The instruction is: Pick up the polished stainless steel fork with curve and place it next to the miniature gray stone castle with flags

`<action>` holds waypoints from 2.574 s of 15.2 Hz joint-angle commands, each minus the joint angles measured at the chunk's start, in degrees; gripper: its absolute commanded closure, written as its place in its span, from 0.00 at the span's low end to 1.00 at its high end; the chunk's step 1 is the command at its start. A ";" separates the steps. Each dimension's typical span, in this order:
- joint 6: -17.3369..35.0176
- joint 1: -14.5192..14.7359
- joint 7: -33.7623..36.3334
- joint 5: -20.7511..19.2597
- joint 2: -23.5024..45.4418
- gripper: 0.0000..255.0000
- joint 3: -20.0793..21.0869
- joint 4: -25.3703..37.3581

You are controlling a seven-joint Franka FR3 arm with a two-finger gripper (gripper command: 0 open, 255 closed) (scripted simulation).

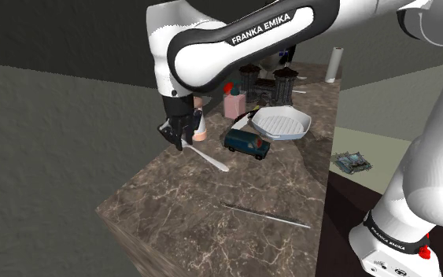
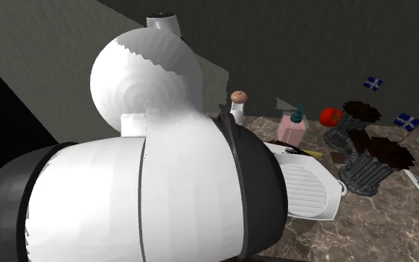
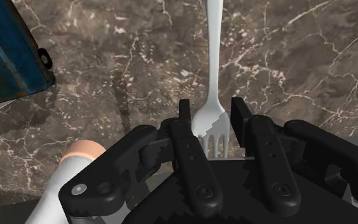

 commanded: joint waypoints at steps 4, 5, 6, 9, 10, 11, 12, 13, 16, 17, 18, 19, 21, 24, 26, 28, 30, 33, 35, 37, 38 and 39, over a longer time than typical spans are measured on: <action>-3.78 0.01 -0.28 0.40 -0.62 1.00 0.07 3.20; -4.53 0.01 -0.34 0.45 -0.70 1.00 0.08 3.88; -5.28 0.01 -0.38 0.50 -0.77 1.00 0.09 4.57; -7.56 0.03 -0.50 0.60 -0.90 1.00 0.12 6.74; -8.32 0.04 -0.53 0.62 -0.91 1.00 0.13 7.50; -9.09 0.06 -0.55 0.63 -0.91 1.00 0.14 8.27; -9.87 0.08 -0.57 0.63 -0.89 1.00 0.16 9.06; -10.65 0.10 -0.58 0.63 -0.86 1.00 0.17 9.86; -13.01 0.18 -0.60 0.57 -0.68 1.00 0.22 12.39; -13.81 0.21 -0.59 0.53 -0.58 1.00 0.24 13.27; -14.61 0.25 -0.59 0.49 -0.48 1.00 0.26 14.17; -15.42 0.29 -0.57 0.44 -0.35 1.00 0.28 15.09; -17.06 0.39 -0.53 0.31 -0.05 1.00 0.34 17.00; -19.57 0.58 -0.44 0.04 0.54 1.00 0.43 20.04; -21.29 0.74 -0.35 -0.18 1.03 1.00 0.50 22.19; -23.05 0.94 -0.24 -0.46 1.61 1.00 0.59 24.47; -24.85 1.18 -0.12 -0.78 2.27 1.00 0.68 26.87; -27.67 1.63 0.10 -1.36 3.46 1.00 0.84 30.75; -29.64 2.01 0.28 -1.84 4.41 1.00 0.96 33.57; -31.71 2.48 0.47 -2.39 5.48 1.00 1.08 36.60; -32.78 2.75 0.57 -2.71 6.08 1.00 1.15 38.21; -33.89 3.05 0.67 -3.05 6.73 1.00 1.22 39.90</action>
